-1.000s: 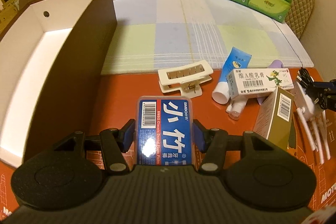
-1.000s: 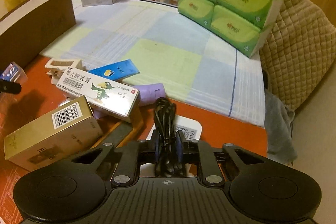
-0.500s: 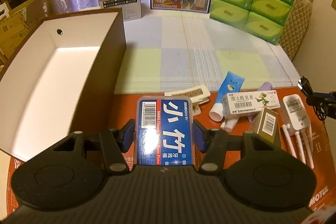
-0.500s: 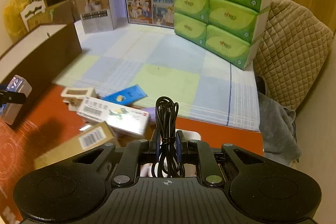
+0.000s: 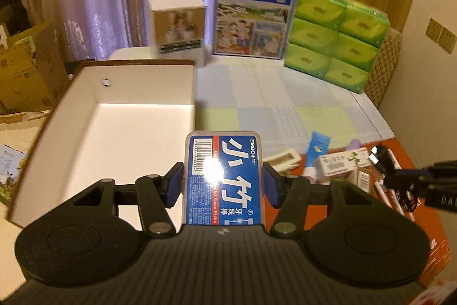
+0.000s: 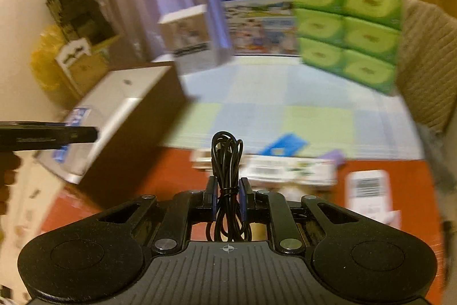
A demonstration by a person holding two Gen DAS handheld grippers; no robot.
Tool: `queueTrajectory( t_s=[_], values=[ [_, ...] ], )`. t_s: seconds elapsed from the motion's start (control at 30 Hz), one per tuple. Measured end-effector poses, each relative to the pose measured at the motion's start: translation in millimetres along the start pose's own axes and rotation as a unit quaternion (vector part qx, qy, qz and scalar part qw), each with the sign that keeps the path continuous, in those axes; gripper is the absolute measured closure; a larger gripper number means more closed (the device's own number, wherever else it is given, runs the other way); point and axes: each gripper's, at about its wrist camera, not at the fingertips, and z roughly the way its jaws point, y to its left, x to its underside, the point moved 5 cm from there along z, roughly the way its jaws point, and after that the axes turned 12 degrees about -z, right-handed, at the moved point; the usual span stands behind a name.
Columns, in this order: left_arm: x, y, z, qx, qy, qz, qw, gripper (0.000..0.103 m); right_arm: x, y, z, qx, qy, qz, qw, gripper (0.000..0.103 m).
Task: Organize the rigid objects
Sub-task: 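Carry both items over the storage box and open the left tool to drop the blue box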
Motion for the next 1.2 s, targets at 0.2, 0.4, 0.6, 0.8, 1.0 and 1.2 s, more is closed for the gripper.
queueTrajectory(
  t_s=[0.2,0.4,0.6,0.8,1.0,1.2],
  values=[
    [-12,54,-15,-0.013,-0.012,-0.008,0.9998,0.050,-28,78,21,-0.054,-0.015,-0.008,0.998,0.092],
    [-20,97,-23,-0.022,-0.018,-0.019,0.9994,0.050,-57,138,43,-0.090,-0.036,-0.025,0.995,0.092],
    [-23,127,-20,-0.034,-0.014,-0.025,0.9990,0.050,-80,179,72,-0.109,-0.041,-0.046,0.992,0.092],
    [-22,151,-11,-0.037,0.003,-0.031,0.9988,0.050,-93,204,105,-0.113,-0.027,-0.054,0.992,0.092],
    [-22,168,2,-0.041,0.022,-0.037,0.9983,0.050,-94,216,139,-0.108,0.001,-0.055,0.993,0.092],
    [-20,179,16,-0.042,0.043,-0.044,0.9972,0.050,-91,218,163,-0.099,0.025,-0.055,0.993,0.092]
  ],
)
